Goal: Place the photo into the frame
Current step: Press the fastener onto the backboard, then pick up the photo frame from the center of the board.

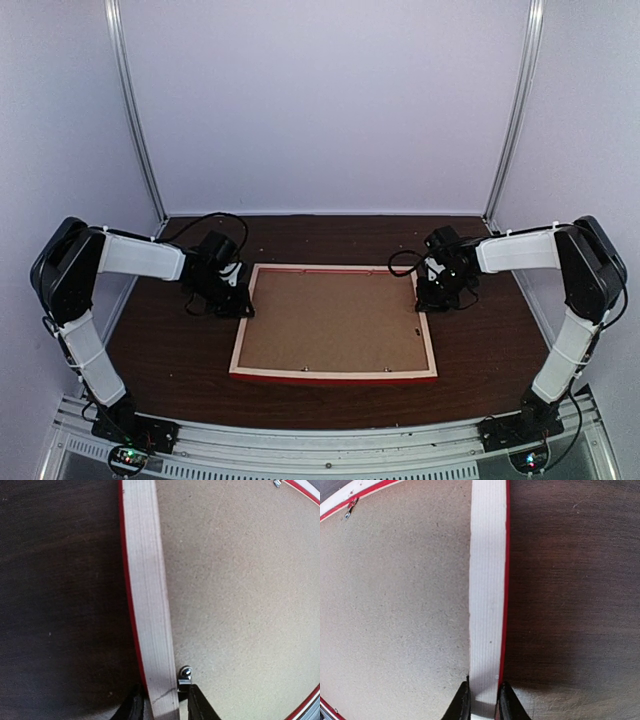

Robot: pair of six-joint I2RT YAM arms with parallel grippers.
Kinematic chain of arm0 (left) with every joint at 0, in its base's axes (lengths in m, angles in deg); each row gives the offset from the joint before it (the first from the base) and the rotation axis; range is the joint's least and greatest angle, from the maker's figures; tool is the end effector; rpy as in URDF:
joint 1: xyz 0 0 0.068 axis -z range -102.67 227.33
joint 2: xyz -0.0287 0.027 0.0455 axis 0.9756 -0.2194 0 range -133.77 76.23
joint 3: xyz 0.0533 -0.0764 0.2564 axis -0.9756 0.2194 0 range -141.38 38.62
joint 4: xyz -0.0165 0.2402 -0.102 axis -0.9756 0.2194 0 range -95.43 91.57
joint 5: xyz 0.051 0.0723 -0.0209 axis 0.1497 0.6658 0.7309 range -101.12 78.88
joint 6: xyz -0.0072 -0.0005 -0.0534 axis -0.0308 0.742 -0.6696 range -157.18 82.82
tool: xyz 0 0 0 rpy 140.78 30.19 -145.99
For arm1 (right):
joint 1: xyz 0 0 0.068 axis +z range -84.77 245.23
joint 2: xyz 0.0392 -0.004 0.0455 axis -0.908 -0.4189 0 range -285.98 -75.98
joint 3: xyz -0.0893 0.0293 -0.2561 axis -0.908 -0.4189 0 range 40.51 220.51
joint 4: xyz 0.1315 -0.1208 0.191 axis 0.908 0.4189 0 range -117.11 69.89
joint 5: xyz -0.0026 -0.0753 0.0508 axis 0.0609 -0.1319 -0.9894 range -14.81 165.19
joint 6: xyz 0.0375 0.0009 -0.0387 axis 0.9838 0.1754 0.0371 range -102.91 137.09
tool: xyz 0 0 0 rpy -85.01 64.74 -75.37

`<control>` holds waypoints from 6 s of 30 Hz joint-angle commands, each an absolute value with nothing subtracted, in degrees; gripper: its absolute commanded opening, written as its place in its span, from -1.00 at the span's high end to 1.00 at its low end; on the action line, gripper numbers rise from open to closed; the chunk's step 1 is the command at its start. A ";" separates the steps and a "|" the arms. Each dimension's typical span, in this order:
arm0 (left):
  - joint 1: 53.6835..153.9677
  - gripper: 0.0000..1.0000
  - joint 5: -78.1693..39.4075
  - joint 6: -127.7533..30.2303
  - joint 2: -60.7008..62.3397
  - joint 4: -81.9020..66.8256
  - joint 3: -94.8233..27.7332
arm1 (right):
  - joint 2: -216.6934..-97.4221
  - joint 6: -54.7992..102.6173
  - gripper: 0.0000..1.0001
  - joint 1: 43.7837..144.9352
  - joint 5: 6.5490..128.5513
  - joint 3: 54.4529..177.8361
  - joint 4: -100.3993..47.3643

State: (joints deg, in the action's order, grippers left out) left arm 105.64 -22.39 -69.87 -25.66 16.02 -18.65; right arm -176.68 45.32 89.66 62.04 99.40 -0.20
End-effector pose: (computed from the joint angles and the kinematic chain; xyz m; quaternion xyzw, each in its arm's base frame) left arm 0.2919 -0.1650 0.1429 -0.0168 0.9736 -0.1875 0.1291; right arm 0.2982 0.1443 0.1530 0.0112 0.9765 0.1822 0.1144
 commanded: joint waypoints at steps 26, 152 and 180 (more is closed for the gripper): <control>105.19 0.13 -18.41 -67.06 -23.67 18.12 -18.31 | -179.88 44.38 0.66 90.10 62.06 97.33 1.76; 108.19 -0.45 -10.86 -62.98 -19.20 12.92 -23.62 | -163.88 45.18 0.17 96.25 59.85 85.90 4.59; 139.97 -0.63 -3.74 -39.44 -9.97 -5.00 -12.35 | -160.21 44.24 1.00 97.43 68.15 97.37 17.45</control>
State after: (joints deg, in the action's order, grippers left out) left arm 137.57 -7.04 -44.14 -9.29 -0.68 -12.12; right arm -162.87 46.57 97.46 68.69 92.50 14.23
